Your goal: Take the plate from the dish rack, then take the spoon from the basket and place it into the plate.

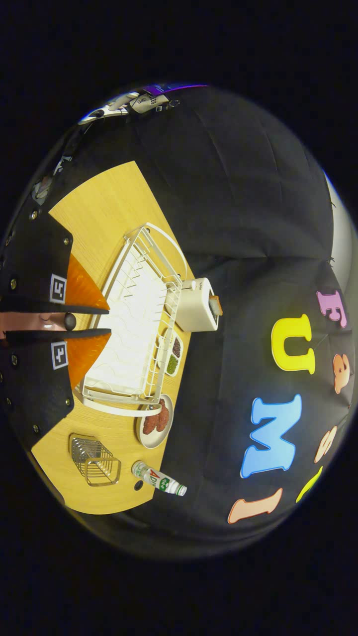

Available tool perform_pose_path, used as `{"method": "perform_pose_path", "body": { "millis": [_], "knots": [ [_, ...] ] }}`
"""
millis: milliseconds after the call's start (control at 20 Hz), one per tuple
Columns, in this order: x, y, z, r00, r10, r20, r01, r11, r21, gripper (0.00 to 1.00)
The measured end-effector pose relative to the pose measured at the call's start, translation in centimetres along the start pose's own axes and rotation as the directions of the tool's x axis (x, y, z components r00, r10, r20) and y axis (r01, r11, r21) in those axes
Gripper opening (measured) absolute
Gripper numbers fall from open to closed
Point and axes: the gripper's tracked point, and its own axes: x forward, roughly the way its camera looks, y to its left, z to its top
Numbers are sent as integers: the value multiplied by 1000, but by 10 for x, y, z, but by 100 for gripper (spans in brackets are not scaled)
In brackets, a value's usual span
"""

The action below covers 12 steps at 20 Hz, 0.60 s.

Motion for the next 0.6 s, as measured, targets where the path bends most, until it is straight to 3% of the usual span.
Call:
{"method": "perform_pose_path", "body": {
  "millis": [100, 300, 600],
  "knots": [
    [-13, -7, 21, 999, -6, 51, 7, 1000, -16, 18],
    [-52, -44, 58, 982, -86, 166, 93, 995, -34, 18],
    [-123, -128, 80, 911, -306, 276, 310, 950, 29, 18]
  ]
}}
